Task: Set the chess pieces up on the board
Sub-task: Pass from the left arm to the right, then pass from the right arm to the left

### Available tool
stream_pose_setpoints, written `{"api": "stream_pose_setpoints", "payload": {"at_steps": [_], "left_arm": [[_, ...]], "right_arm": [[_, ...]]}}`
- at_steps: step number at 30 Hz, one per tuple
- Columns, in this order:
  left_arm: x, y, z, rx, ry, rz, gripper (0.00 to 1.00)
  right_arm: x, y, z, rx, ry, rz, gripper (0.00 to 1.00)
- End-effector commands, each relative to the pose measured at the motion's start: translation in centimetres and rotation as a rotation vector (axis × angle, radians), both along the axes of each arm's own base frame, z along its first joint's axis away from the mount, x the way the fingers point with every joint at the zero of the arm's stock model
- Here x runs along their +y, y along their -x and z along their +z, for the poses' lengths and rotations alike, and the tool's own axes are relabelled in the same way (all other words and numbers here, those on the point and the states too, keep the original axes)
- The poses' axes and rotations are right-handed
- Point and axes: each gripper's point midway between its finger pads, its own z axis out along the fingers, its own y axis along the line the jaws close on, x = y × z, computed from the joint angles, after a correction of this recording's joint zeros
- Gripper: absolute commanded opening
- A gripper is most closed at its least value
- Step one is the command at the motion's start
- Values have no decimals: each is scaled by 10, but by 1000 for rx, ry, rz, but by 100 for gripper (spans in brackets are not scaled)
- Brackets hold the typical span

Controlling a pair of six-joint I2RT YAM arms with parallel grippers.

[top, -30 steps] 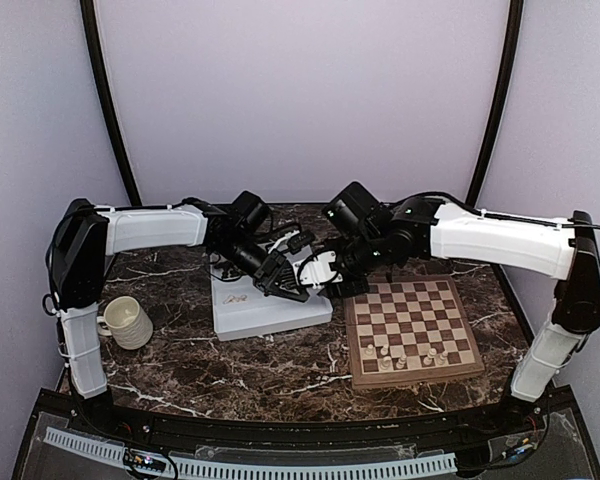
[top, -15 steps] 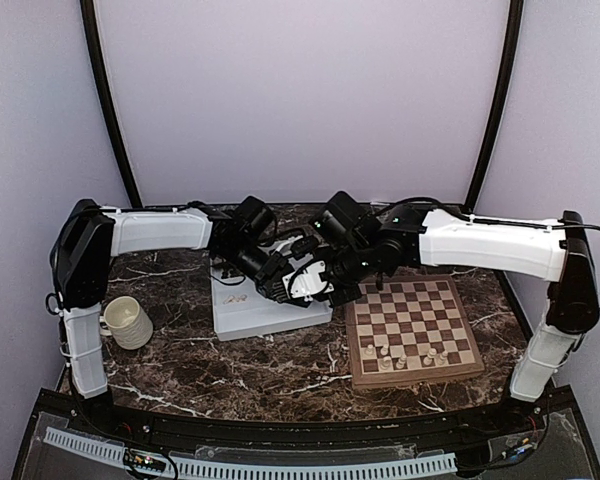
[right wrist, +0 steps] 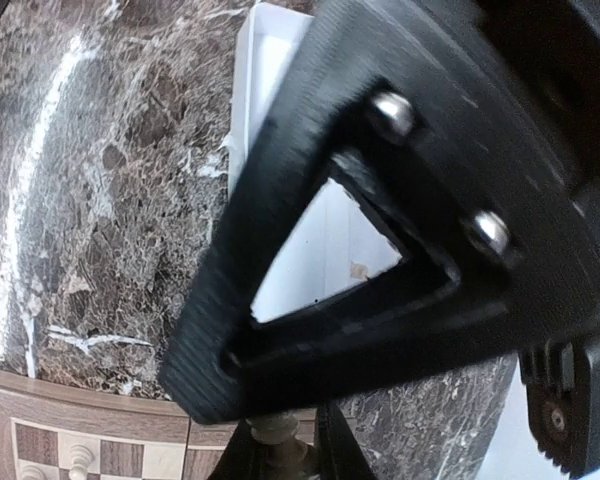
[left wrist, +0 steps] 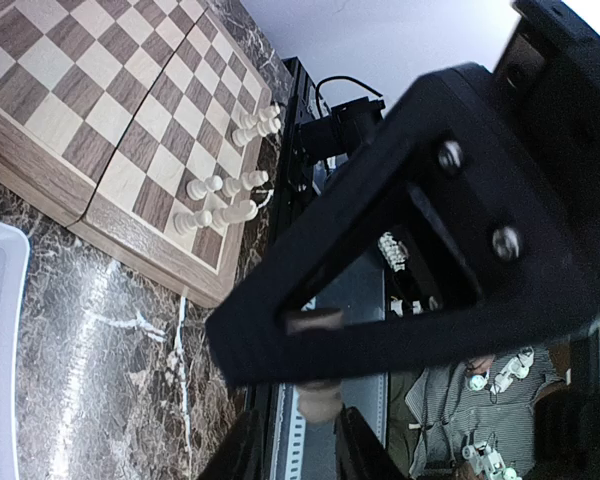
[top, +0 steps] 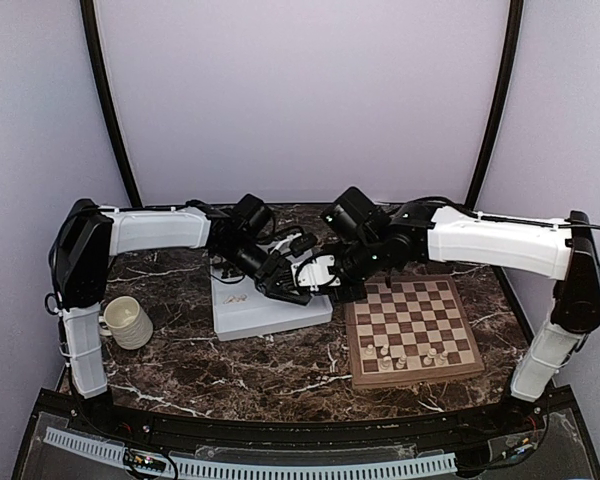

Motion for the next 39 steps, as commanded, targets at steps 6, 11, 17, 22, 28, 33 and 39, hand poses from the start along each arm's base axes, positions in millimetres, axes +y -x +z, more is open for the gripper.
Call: {"api": "stream_pose_setpoints", "payload": {"at_steps": [6,11,17,22,28,33,39], "left_arm": [[8,-37,56,-238,100,183,32],[7,-45,116,-542,320,346,36],[6,-34,151,-865,365,524,40],[-9,-43,147,-748,347,596,40],[-25,-55,116,-514,208,677,34],[-36,-49,111,-363,204,680,33],[-50,-48,108,-280,212,660,32]], "right_arm": [[-18,-1,72,375,-418,-195,0],[-29,4,84,599,-553,-208,1],[-38,9,94,743,-638,-187,1],[-39,7,90,732,-646,-204,1],[-44,-12,87,639,-648,-300,1],[-51,-30,83,547,-641,-388,1],[-55,-42,84,482,-634,-435,1]]}}
